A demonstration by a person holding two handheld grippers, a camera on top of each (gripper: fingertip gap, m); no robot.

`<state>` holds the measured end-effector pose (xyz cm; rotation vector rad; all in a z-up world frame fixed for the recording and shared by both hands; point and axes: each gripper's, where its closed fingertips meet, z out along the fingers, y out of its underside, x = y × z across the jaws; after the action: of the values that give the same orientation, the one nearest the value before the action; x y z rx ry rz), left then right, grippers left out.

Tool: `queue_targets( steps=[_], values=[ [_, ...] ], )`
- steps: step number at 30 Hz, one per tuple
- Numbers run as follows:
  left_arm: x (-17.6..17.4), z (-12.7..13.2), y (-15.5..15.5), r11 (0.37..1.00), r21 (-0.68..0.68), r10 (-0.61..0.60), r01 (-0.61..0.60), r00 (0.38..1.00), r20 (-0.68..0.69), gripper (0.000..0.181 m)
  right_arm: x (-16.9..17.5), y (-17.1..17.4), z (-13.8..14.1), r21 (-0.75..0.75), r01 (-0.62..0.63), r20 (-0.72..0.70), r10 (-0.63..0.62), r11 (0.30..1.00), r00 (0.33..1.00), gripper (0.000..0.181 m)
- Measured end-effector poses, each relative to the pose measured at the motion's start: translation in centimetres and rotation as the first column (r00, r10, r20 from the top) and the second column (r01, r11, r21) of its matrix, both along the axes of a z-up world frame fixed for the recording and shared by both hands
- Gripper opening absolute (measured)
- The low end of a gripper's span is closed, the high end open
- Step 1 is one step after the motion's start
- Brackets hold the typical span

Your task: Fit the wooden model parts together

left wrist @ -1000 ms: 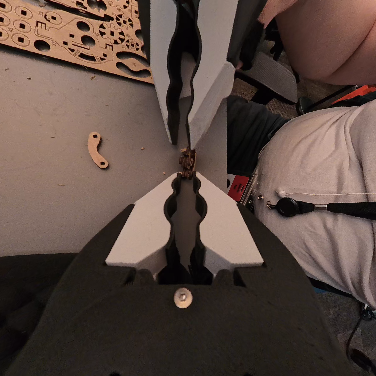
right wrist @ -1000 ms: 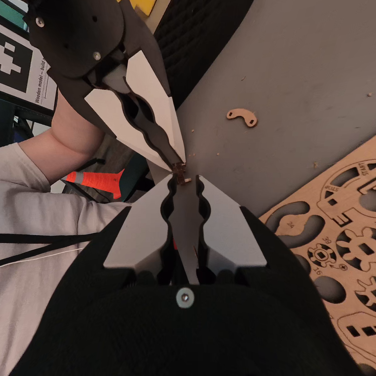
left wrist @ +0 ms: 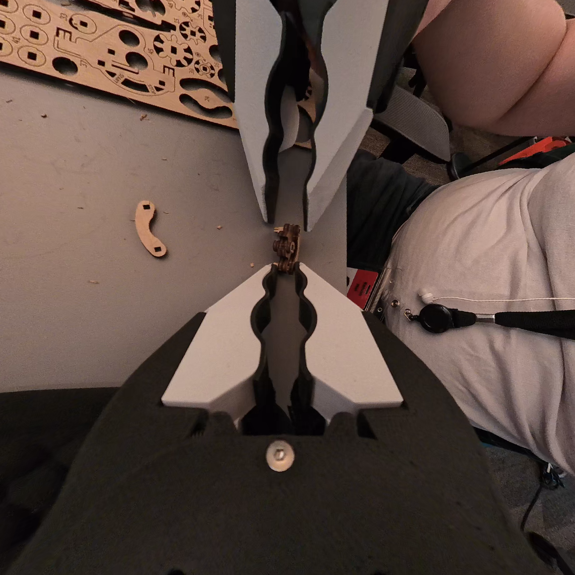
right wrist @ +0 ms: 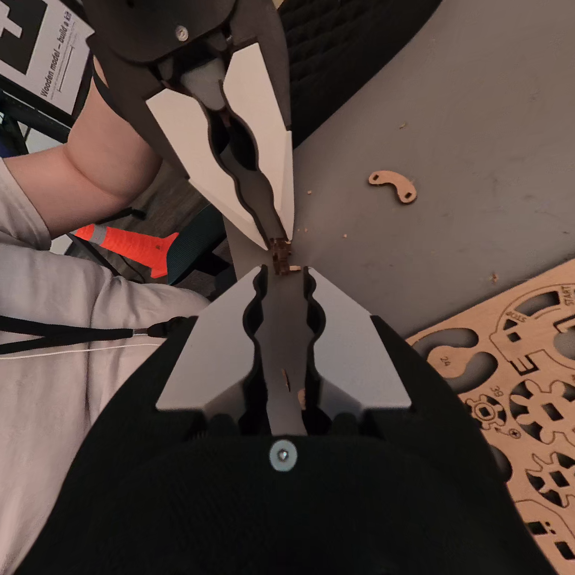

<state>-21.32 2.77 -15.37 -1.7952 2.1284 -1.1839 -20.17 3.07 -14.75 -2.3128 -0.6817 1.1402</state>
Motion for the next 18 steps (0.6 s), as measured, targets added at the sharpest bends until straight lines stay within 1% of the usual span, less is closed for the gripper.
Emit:
queue_targets(
  steps=[2, 5, 10, 15, 18],
  values=[
    [0.00, -0.01, 0.00, 1.000, 0.003, 0.000, 0.000, 1.000, 0.002, 0.008, -0.04, 0.06, -0.11, 0.028, -0.005, 0.022, 0.005, 1.000, 1.000, 0.018],
    [0.03, 0.00, 0.04, 1.000, 0.008, 0.003, -0.003, 1.000, 0.004, 0.007, -0.10, 0.01, -0.16, 0.062, -0.016, 0.046, 0.013, 0.998, 0.999, 0.009],
    [0.02, -0.02, 0.03, 0.999, 0.035, -0.001, 0.000, 1.000, 0.016, 0.008, -0.11, -0.01, -0.12, 0.090, -0.011, 0.057, 0.006, 0.996, 0.998, 0.008],
    [0.06, -0.01, 0.01, 0.998, 0.058, 0.003, -0.004, 1.000, 0.031, 0.009, -0.10, -0.16, -0.09, 0.225, -0.017, 0.120, -0.011, 0.974, 0.993, 0.006],
    [0.08, 0.06, 0.00, 0.998, 0.061, 0.002, -0.004, 0.999, 0.039, 0.009, -0.10, -0.33, -0.18, 0.281, -0.023, 0.161, -0.023, 0.959, 0.987, 0.007]
  ],
)
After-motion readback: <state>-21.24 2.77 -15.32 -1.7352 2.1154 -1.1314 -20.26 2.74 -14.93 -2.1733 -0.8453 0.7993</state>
